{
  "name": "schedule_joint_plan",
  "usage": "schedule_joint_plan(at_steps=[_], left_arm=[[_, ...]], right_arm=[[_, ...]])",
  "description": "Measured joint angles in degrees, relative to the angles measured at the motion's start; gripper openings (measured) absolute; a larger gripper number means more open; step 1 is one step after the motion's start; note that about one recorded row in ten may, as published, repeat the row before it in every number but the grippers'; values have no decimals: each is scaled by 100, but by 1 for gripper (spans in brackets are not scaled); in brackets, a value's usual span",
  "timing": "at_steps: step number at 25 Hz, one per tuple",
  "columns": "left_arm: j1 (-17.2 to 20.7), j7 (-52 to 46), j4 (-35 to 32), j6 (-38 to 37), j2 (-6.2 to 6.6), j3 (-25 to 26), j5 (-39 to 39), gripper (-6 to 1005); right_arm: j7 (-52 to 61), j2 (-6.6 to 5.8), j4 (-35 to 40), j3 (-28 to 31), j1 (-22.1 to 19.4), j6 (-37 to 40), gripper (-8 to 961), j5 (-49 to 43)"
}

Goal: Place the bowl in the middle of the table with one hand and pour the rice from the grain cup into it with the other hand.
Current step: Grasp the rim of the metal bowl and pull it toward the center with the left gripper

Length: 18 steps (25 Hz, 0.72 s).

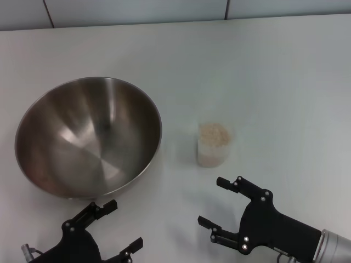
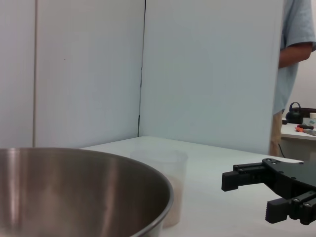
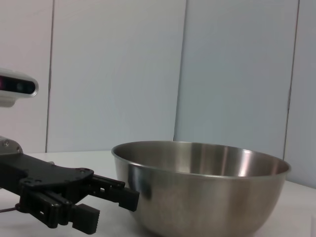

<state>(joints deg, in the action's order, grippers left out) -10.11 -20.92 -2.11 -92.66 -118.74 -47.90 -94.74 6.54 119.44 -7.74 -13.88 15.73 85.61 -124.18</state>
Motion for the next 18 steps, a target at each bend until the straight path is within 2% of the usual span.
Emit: schedule_joint_plan(at_steps=[10,14,15,18], left_arm=[[0,1,0,-66,1,0,0,863],[0,47,-46,-583,1,-10,-8,863],[-10,85,-117,-1029,7,-57,-25,863],[-42,122,-176,-1443,16,-102,-32,863]], right_arm=[[-4,0,0,9,0,0,786,0],[-4,0,0,9,-7,0,786,3],[-4,0,0,12,-9,-15,786,4],[-4,0,0,16,-11,-31,786,6]])
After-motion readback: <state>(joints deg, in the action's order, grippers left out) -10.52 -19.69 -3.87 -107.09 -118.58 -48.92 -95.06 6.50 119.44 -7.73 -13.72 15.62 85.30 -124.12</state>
